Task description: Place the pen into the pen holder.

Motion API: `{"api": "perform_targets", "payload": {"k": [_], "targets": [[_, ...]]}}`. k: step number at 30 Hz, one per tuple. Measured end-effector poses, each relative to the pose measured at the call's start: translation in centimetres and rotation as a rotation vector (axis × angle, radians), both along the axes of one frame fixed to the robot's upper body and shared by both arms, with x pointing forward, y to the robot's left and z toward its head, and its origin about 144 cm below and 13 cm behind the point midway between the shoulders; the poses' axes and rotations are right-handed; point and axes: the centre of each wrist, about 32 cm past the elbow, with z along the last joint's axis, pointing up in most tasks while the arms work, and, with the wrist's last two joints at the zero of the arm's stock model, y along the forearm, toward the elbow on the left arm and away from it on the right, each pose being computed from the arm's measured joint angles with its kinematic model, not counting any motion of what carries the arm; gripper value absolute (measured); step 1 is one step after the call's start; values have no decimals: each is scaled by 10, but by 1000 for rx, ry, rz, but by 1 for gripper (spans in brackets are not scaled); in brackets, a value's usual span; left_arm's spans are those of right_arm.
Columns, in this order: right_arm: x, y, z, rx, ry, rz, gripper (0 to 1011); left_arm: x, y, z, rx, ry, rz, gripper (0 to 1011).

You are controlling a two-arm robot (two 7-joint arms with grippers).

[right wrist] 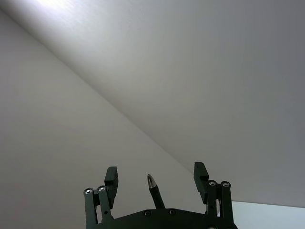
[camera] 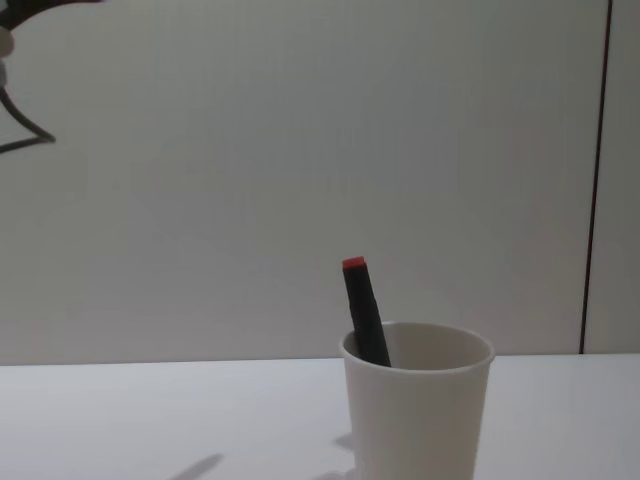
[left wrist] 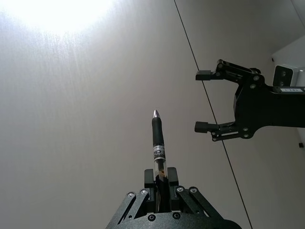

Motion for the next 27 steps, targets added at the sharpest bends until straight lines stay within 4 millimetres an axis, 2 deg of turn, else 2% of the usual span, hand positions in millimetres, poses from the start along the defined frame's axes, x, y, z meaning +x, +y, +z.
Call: {"api": "perform_targets", "payload": {"k": [27], "targets": [[4,31,-4,-43,59,60,1001,-5,4,2,17,23,-1,161]]}}
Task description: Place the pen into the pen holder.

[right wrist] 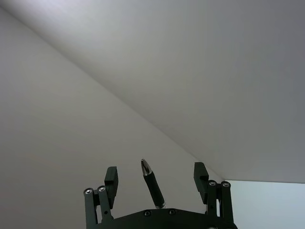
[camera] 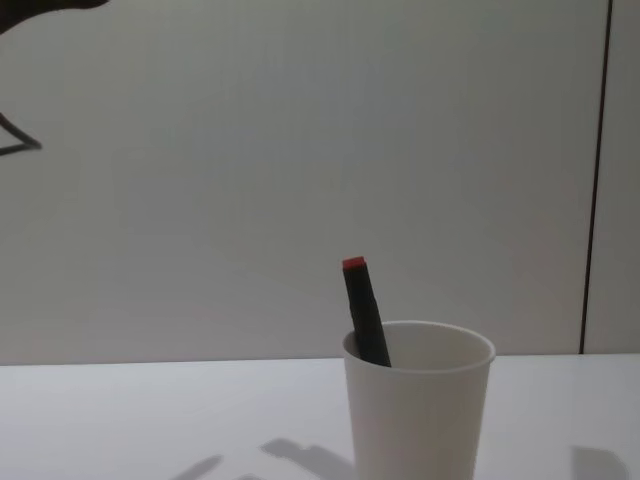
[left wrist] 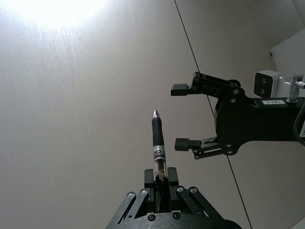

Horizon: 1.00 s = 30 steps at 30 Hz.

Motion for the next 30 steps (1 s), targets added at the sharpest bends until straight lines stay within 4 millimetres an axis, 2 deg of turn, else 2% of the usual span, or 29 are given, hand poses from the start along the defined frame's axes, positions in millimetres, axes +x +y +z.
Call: {"api": "perform_targets", "payload": {"k": [30], "targets": [[7,23,0,-104,-64,52,1001,-4,0,-3,-6,14,-6,161]]}}
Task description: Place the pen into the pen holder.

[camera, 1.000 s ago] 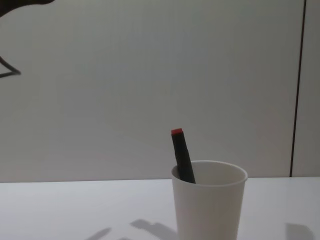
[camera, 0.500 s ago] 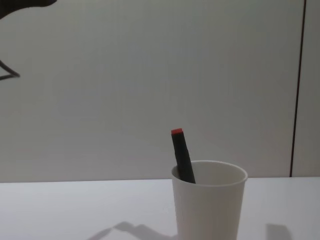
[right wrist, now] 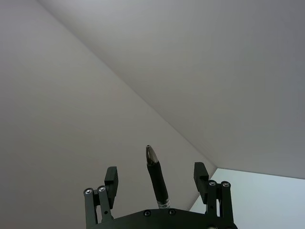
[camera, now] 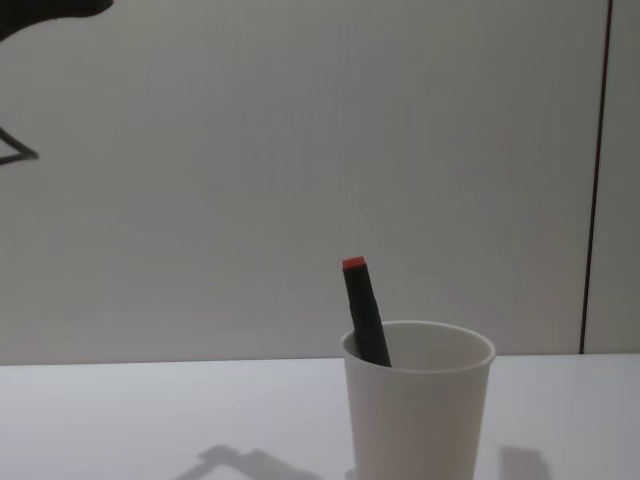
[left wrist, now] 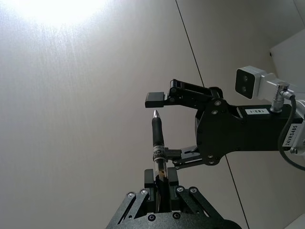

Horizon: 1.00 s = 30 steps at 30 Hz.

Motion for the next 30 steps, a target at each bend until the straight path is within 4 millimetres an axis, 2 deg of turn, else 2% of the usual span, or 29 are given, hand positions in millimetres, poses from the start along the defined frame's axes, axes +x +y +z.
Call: {"api": "perform_targets", "payload": {"k": [30], "targets": [[3,10,-2,-30,-38,17,1001,-4,0,1,0,1,6,161]]}}
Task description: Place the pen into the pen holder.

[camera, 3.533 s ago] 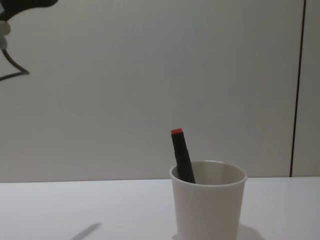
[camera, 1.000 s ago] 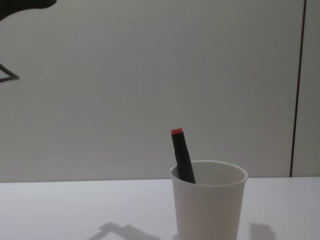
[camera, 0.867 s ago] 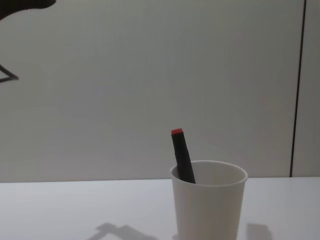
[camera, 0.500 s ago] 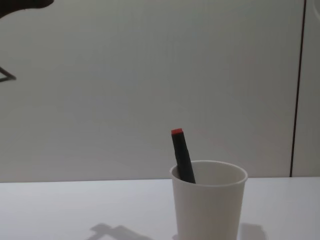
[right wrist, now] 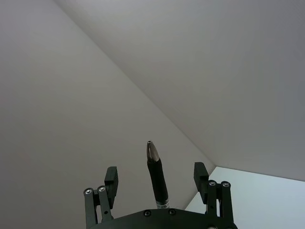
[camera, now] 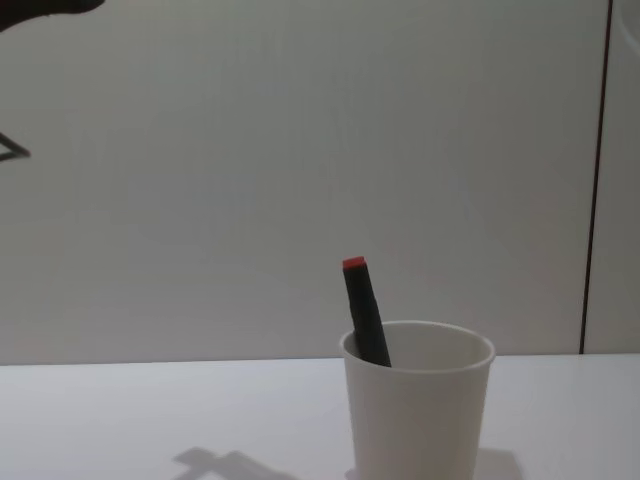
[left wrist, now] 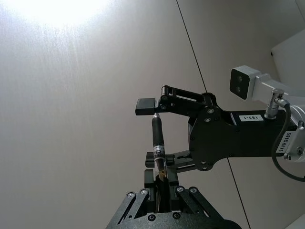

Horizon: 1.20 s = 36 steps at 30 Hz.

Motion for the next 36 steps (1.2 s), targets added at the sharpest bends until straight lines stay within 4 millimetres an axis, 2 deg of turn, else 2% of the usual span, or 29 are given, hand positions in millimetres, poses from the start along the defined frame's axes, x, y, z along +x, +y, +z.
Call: {"api": "perform_targets", "payload": {"k": [19,24,36], "targets": [[1,3,-2,-2,-15,-2,980,-2,1,0,0,-3,7,161],[1,3,-2,-2,-17,-2,882,-2,1,0,0,-3,8,161],[1,3,-2,-3,-18,-2,517,-2,1,1,0,-5,9,161]]}}
